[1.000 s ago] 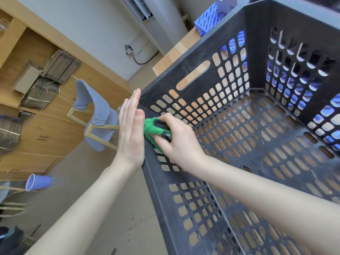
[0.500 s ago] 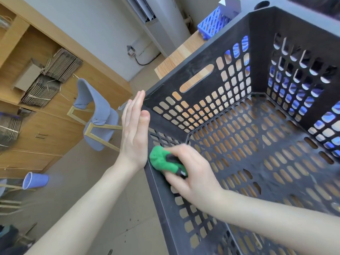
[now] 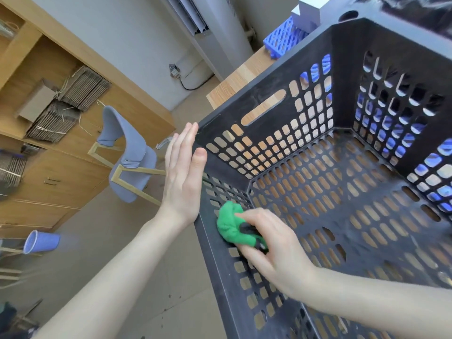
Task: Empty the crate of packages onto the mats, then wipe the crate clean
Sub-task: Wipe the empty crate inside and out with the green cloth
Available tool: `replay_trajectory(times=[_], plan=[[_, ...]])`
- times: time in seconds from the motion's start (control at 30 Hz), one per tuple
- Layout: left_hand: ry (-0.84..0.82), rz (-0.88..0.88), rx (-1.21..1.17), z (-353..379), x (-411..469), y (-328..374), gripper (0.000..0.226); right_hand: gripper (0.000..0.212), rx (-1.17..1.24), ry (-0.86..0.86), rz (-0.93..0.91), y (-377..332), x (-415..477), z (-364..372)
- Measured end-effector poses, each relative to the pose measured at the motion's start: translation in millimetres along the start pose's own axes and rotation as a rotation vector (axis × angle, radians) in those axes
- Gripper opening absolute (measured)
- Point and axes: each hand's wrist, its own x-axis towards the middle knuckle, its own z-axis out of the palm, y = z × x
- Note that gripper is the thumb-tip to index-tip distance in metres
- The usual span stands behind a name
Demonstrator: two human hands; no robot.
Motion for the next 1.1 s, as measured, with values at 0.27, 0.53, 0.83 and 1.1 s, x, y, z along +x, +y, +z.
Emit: replay_trajectory(times=[0.27,0.53,0.83,1.1], plan=[[0.001,0.011,0.017,0.4,1.4,-3.1,0.058,0.041,0.089,-0.030,-0.030,-18.1,-4.4,-4.5],[-0.009,-0.003,0.034,0.0,1.2,-1.3,0.061,0.031,-0.143,-0.239,0.239,35.5,-27.8,-8.6],[-0.012,-0.013,0.038,-0.4,2.3,-0.4,0.061,0.019,-0.116,-0.299,0.542,42.4,-34.9,-12.3],[-0.005,-0.001,0.054,-0.7,3.7,-2.6,0.063,0.032,0.083,-0.142,0.010,-39.5,-10.1,-19.6]])
